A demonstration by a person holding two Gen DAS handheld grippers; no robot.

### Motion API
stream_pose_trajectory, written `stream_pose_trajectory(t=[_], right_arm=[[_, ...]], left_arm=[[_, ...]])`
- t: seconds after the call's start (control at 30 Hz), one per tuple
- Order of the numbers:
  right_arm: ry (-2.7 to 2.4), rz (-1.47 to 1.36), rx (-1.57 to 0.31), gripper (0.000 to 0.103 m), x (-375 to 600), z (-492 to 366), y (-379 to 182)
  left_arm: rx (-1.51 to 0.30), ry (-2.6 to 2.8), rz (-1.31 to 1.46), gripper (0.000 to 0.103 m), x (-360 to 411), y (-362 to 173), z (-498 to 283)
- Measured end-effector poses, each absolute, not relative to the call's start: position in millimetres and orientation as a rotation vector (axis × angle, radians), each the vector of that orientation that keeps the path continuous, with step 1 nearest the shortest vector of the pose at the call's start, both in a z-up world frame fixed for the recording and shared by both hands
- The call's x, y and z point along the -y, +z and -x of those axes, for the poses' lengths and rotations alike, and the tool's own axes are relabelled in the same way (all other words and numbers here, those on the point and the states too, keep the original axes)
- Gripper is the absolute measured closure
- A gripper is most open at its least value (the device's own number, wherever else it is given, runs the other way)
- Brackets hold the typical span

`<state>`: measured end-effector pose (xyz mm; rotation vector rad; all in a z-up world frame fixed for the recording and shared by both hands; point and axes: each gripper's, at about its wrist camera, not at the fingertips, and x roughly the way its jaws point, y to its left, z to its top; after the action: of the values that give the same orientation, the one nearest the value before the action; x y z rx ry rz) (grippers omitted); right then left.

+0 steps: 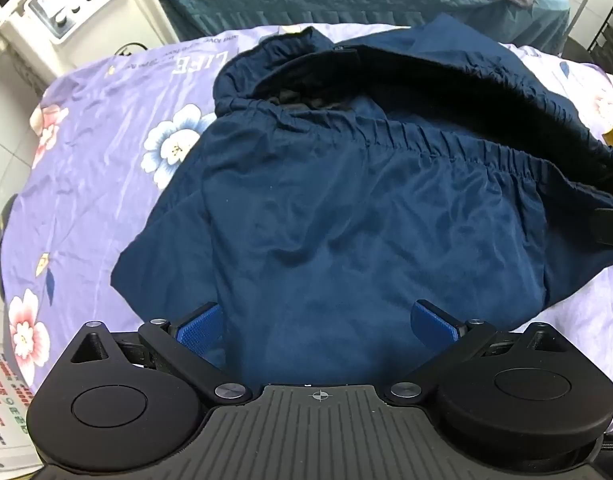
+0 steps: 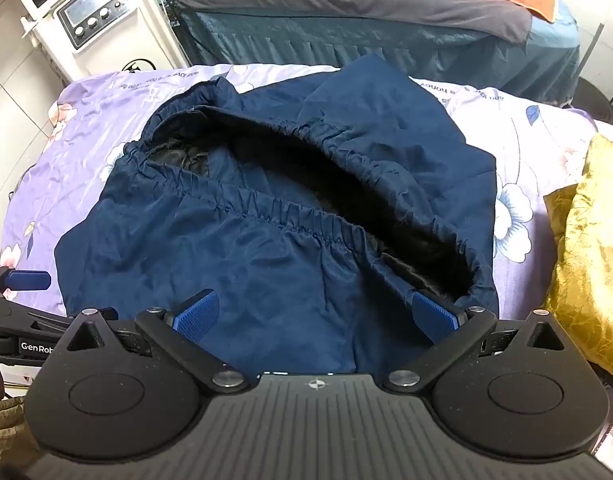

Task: Fold large clothes

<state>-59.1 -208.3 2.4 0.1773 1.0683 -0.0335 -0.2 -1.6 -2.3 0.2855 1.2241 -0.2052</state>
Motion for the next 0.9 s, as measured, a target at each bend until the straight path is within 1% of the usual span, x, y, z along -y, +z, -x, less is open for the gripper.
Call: stream_pose_trajectory(t=[0.9], right_arm=[[-0.034, -0.169, -1.066, 0.001, 211.1, 61.8, -4.0]], left_arm=[[-1.244, -0.188, -0.285, 0.0, -3.1, -3.3, 8.5]])
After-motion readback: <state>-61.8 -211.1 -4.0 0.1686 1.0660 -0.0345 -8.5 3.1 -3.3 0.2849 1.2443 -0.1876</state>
